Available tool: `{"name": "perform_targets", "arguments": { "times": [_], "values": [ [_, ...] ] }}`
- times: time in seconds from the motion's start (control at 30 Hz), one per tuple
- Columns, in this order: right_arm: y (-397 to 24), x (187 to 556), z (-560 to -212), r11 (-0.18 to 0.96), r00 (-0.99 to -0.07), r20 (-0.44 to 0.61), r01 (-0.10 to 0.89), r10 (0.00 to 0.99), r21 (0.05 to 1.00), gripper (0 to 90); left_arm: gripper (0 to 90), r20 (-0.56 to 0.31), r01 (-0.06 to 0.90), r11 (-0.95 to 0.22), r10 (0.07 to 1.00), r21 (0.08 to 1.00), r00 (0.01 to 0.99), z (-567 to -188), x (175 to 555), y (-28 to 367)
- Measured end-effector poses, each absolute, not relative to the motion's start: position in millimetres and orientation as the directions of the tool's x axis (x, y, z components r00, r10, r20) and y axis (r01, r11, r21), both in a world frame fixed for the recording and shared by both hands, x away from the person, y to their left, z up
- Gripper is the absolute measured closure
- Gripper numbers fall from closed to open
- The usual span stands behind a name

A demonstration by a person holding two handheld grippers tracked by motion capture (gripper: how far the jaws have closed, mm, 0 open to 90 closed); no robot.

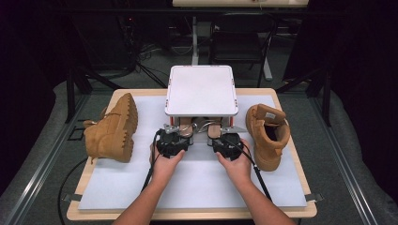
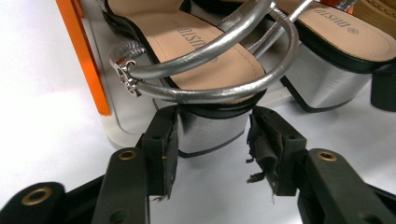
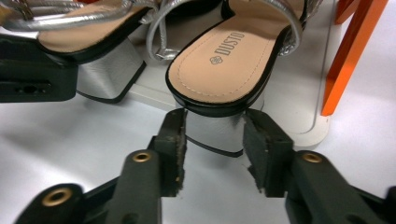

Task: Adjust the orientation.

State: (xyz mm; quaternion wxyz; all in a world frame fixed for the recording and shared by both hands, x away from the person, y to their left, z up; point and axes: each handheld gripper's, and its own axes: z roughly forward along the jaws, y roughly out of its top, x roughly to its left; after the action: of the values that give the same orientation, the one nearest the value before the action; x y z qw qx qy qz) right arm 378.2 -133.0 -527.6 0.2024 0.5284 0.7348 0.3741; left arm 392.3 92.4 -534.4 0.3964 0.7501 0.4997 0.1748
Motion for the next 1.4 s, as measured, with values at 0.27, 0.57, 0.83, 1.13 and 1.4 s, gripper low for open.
{"name": "perform_targets", "arguments": {
  "times": [0.27,0.57,0.83,1.13,1.4],
  "values": [
    [-132,380,-526,0.147,-0.345,0.105,0.631,0.933,0.762,64.0,54.5,-0.135,0.615,-0.186,0.890,0.767,0.437,-533,396,90],
    [-130,388,-527,0.136,-0.334,0.107,0.628,0.936,0.766,64.1,54.9,-0.130,0.620,-0.191,0.892,0.761,0.433,-533,404,89],
    [-131,393,-528,0.137,-0.329,0.099,0.624,0.939,0.770,64.0,54.9,-0.134,0.618,-0.183,0.893,0.765,0.430,-534,410,88],
    [-129,399,-529,0.131,-0.327,0.102,0.619,0.940,0.774,63.7,55.0,-0.139,0.610,-0.171,0.894,0.774,0.427,-536,414,89],
    [-130,397,-528,0.135,-0.322,0.092,0.618,0.942,0.775,59.5,55.9,-0.137,0.609,-0.171,0.895,0.775,0.425,-536,412,89]
  ]
}}
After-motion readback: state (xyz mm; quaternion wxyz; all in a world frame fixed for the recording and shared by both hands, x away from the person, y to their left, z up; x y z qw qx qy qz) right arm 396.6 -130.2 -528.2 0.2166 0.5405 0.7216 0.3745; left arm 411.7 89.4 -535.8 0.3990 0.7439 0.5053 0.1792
